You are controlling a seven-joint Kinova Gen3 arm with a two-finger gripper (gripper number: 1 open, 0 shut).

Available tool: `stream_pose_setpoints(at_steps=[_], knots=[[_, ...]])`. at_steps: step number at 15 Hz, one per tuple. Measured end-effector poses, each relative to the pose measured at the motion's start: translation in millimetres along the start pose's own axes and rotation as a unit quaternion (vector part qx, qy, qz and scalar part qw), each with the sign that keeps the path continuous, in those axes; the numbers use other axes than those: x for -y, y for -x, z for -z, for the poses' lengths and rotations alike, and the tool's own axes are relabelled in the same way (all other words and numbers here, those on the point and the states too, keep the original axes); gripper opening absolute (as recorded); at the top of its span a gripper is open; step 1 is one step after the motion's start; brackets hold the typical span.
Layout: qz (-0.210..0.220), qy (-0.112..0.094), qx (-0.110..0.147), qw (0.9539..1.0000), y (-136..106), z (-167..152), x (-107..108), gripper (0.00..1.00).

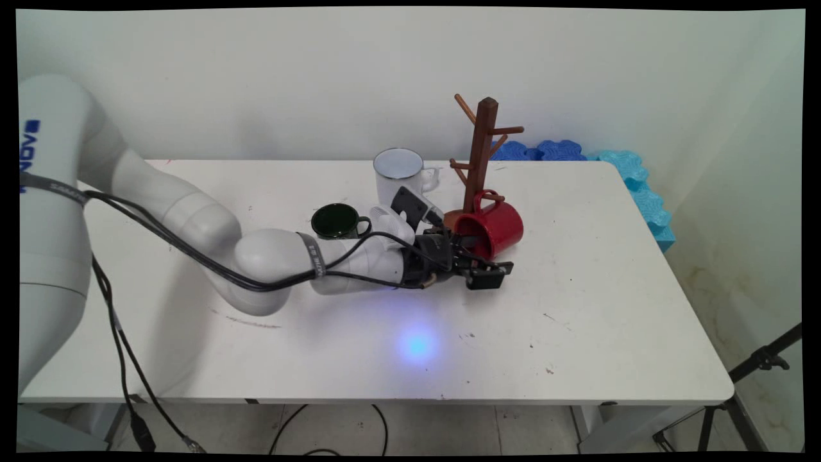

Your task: Pick up the red mug from the rack

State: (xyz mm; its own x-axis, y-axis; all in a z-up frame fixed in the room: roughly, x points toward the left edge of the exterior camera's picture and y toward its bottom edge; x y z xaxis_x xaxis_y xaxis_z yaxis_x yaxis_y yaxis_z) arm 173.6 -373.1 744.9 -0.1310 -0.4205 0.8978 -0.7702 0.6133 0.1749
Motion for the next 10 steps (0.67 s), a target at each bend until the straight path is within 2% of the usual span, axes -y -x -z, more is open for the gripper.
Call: stream_pose_setpoints(at_steps=[9,10], knots=[[0.0,-0.005,-0.021,0.9998,11.9,-27.7,1.1,1.0],[-0.001,-0.005,-0.022,0.9997,12.7,-29.8,0.9,0.0]])
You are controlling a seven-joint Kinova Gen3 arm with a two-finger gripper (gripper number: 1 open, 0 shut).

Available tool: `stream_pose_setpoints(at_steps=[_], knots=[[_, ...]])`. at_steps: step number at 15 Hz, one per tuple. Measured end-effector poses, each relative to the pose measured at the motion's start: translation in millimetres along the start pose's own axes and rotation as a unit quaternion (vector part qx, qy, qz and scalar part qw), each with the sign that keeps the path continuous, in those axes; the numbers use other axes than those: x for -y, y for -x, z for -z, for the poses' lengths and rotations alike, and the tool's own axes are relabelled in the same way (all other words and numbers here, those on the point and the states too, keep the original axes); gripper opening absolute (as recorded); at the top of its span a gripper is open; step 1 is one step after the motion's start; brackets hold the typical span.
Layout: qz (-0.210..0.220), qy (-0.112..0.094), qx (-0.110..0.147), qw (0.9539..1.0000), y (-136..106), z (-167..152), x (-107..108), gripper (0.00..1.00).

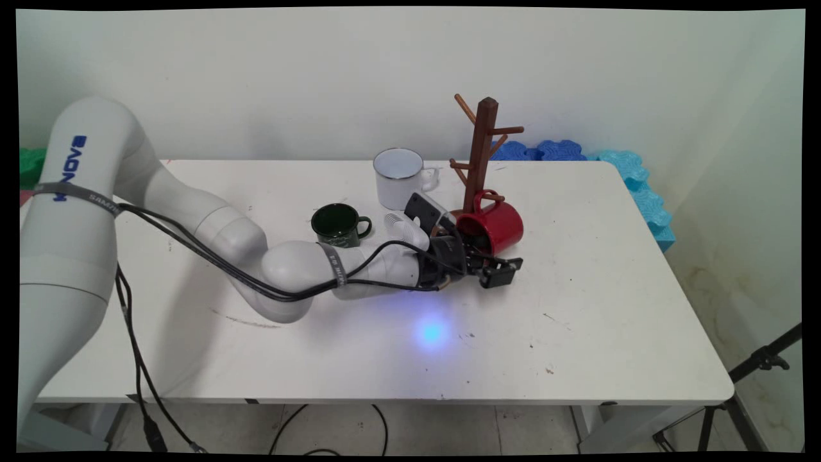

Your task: Pick up the red mug from the rack, then place the picked object on the table

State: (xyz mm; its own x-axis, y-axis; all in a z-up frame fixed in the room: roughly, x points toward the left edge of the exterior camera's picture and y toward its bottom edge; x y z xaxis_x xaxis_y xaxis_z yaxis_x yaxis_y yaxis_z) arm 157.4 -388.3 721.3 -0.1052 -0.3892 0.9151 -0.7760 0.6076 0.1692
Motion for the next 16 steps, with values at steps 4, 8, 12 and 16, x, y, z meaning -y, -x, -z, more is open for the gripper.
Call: stream_pose_setpoints(at_steps=[4,8,12,16], knots=[[-0.006,0.0,-0.001,1.0,1.4,-3.5,-0.8,0.0],[-0.012,0.003,0.0,0.9999,2.4,-3.4,-1.7,0.0],[-0.015,0.002,0.002,0.9999,0.6,-0.7,-1.2,0.0],[-0.018,0.008,0.001,0.9998,-5.8,3.4,-4.9,0.0]])
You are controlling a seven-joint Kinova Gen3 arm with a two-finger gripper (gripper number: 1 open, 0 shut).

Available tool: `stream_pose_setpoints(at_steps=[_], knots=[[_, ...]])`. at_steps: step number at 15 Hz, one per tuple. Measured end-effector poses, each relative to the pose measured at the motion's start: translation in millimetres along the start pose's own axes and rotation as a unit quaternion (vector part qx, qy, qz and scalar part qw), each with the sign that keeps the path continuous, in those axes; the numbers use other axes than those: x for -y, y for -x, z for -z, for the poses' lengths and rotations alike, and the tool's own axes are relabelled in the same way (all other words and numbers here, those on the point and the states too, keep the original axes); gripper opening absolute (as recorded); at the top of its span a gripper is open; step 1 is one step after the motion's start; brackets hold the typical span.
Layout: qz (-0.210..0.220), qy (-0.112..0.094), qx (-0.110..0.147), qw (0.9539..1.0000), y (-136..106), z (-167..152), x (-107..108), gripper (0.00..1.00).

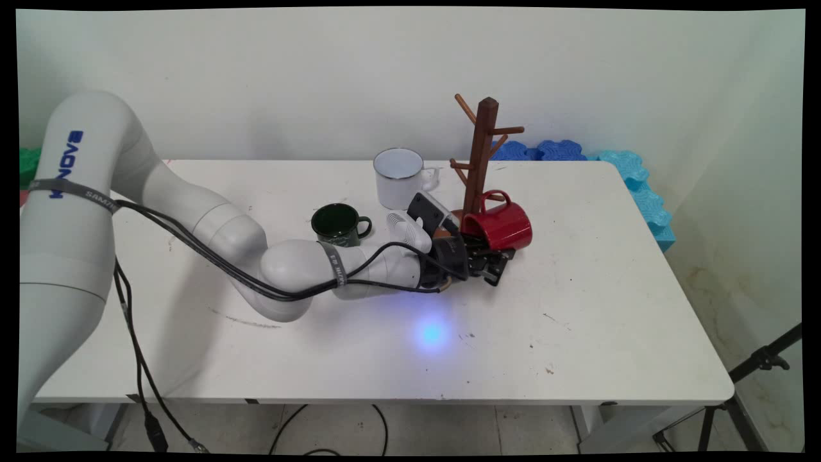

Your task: Place the picked object on the table

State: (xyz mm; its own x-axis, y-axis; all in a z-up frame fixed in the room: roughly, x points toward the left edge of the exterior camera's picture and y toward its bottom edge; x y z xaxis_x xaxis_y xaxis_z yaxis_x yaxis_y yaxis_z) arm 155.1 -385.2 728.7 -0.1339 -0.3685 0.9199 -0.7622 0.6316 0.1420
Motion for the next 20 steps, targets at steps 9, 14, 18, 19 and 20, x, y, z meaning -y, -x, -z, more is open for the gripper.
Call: stream_pose_setpoints(at_steps=[9,14,18,19,20], knots=[[-0.006,0.033,-0.012,0.9994,-30.4,22.4,-20.8,0.0],[-0.016,0.049,0.004,0.9986,-46.9,40.9,-26.2,0.0],[-0.033,0.062,0.025,0.9972,-65.9,61.1,-24.5,0.0],[-0.037,0.066,0.031,0.9966,-71.0,66.4,-23.3,0.0],[-0.042,0.07,0.037,0.996,-76.3,71.8,-21.8,0.0]])
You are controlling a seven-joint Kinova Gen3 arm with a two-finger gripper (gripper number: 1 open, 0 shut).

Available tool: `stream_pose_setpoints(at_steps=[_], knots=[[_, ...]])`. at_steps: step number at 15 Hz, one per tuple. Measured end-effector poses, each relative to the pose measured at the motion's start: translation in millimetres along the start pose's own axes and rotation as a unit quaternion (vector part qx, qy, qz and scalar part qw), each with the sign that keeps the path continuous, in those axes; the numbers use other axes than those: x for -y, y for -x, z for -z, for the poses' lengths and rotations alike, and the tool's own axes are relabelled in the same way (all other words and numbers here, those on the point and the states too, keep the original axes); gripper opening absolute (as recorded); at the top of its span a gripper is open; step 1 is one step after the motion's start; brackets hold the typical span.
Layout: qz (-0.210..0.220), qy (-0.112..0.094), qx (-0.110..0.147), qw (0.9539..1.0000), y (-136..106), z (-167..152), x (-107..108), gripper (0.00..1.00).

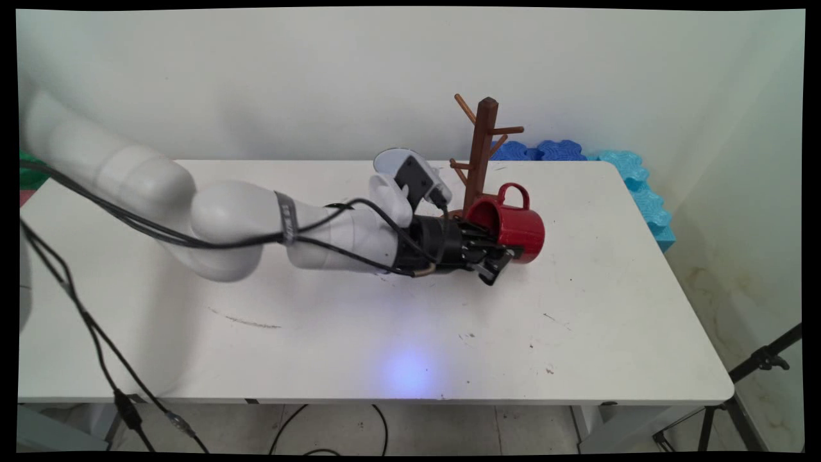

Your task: Place the picked object on the table

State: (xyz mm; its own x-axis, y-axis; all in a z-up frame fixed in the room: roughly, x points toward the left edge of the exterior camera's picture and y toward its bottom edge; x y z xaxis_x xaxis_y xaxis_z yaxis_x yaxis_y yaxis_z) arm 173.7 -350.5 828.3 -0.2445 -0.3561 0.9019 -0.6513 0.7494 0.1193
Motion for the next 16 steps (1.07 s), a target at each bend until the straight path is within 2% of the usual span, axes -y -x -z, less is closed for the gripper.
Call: stream_pose_setpoints(at_steps=[4,8,16], knots=[[-0.016,0.011,0.019,0.9996,-15.7,18.4,4.5,0.0],[-0.042,0.017,0.051,0.9977,-28.7,37.1,12.5,0.0],[-0.082,0.021,0.105,0.9909,-27.5,50.5,15.1,0.0]])
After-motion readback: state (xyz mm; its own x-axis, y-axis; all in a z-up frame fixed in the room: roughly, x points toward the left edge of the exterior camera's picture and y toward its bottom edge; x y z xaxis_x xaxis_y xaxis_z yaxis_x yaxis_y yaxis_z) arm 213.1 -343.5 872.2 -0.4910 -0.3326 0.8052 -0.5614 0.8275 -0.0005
